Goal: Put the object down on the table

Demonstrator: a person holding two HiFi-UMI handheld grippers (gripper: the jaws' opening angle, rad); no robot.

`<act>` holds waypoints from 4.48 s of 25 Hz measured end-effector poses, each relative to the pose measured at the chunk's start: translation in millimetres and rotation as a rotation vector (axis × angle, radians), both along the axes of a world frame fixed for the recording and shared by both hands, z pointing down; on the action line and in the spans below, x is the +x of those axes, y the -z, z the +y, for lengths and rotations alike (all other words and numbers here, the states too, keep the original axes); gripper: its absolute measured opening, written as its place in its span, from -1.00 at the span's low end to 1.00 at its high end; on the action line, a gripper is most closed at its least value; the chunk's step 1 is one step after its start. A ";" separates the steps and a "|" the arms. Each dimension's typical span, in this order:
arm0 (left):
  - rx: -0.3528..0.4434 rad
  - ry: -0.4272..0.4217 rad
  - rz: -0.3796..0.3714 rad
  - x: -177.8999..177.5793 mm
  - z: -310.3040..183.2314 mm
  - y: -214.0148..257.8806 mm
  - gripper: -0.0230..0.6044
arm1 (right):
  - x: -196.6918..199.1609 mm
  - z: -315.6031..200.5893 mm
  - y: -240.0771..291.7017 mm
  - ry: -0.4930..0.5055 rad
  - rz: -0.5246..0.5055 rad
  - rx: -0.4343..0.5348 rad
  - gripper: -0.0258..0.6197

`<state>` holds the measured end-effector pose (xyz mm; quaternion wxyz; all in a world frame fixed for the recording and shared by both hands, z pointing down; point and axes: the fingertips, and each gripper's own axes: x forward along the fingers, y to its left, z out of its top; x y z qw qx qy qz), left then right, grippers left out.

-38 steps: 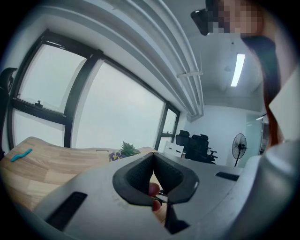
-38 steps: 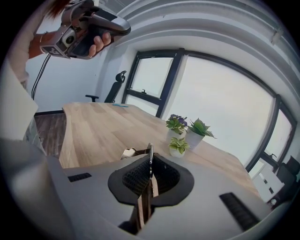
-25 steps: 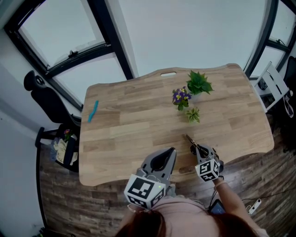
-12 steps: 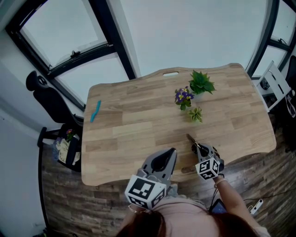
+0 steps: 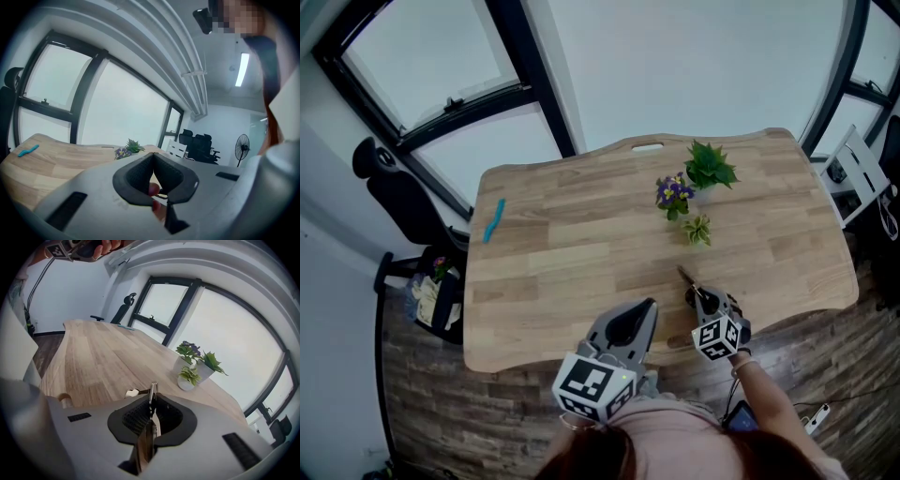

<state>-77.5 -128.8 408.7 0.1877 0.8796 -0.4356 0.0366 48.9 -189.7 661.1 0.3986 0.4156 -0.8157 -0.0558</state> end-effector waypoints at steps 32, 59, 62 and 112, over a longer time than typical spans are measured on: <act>-0.002 0.032 -0.005 -18.0 15.5 0.8 -0.92 | -16.5 6.0 -18.7 -0.010 -0.017 -0.099 -0.61; 0.079 0.050 -0.031 -14.7 30.1 16.9 -0.92 | -22.7 28.3 74.3 -0.123 -0.343 -0.001 -0.80; 0.090 0.048 -0.048 -13.2 26.4 18.0 -0.92 | -18.0 30.1 90.9 -0.161 -0.412 -0.004 -0.85; 0.101 0.079 -0.082 78.6 -58.6 29.8 -0.92 | 73.4 -5.0 270.5 -0.160 -0.847 0.151 -0.92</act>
